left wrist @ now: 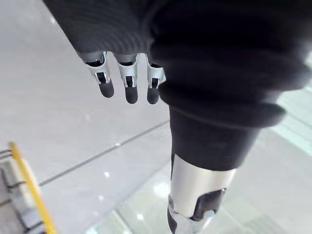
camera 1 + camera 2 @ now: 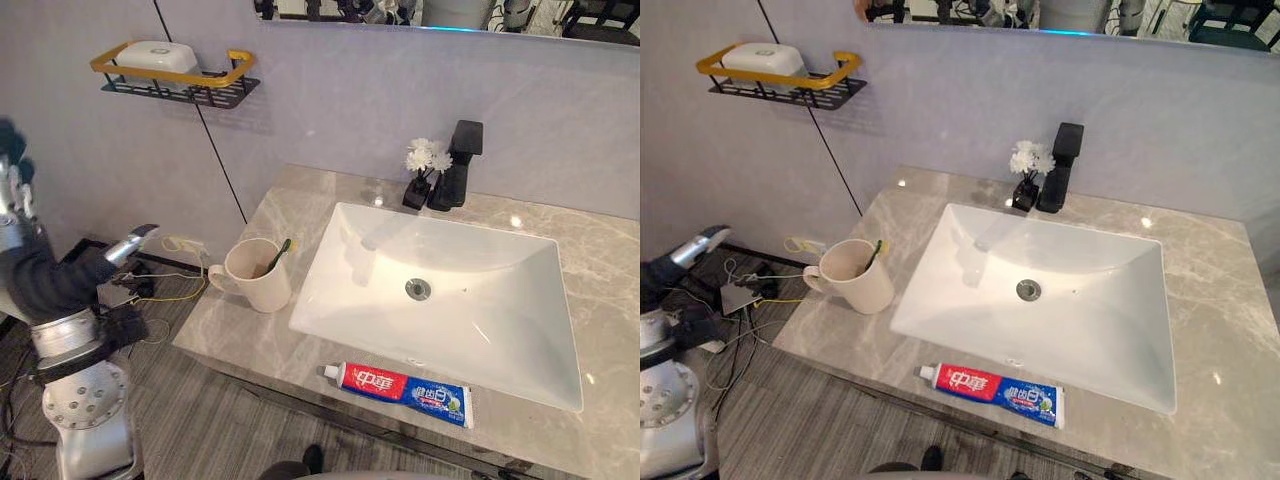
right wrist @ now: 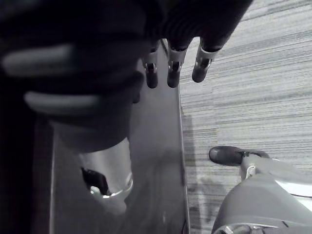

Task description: Organize washtable

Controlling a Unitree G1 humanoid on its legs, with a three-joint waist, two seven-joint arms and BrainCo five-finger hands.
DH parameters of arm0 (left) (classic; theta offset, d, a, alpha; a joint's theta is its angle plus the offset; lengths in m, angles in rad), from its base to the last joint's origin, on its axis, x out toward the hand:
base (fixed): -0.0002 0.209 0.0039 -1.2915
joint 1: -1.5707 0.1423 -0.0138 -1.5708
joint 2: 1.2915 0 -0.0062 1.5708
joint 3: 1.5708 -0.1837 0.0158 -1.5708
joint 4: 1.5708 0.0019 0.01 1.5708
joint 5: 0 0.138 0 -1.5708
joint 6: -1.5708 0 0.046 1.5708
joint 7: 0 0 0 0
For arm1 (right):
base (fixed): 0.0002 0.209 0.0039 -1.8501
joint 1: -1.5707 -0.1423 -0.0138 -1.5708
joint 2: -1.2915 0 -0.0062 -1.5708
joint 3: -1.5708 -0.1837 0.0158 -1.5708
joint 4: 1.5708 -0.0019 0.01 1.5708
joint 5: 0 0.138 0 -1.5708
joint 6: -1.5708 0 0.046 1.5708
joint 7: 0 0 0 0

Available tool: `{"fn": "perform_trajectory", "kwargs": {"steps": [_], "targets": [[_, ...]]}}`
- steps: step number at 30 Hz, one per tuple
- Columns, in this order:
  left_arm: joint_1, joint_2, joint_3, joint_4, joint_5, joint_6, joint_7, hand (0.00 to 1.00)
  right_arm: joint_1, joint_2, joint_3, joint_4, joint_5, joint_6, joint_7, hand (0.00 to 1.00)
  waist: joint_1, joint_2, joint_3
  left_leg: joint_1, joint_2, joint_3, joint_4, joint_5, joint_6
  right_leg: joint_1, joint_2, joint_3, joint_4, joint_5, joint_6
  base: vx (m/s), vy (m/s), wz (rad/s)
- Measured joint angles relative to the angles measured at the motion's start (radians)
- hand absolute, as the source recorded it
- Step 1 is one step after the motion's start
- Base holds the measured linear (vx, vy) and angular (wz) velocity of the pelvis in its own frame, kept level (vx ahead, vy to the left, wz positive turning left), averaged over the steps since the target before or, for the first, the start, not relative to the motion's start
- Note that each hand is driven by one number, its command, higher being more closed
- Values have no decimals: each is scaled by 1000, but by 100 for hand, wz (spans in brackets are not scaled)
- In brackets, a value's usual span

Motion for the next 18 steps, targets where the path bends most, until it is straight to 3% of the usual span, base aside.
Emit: {"fn": "perform_trajectory", "kwargs": {"steps": [7,12,18], "targets": [[-67,110,-295,-10,88,-7,-126,0,-4,0,91,-10,0,-2,8,0,-18,-12,-13,-12,13,11,1,2,-3,-14,11,11,-4,3,-3,-24,-6,-4],[-107,123,-433,48,125,-5,-207,0,-4,-1,118,-10,0,-2,18,0,-21,-20,-18,-15,18,18,1,3,-5,-18,16,19,-9,6,-6,15,-5,-5],[-105,124,-562,89,172,-4,-252,0,-3,-1,135,-10,-5,-2,18,0,-21,-26,-20,-18,18,22,1,3,-5,-18,16,23,-19,13,-10,0,0,0]]}}
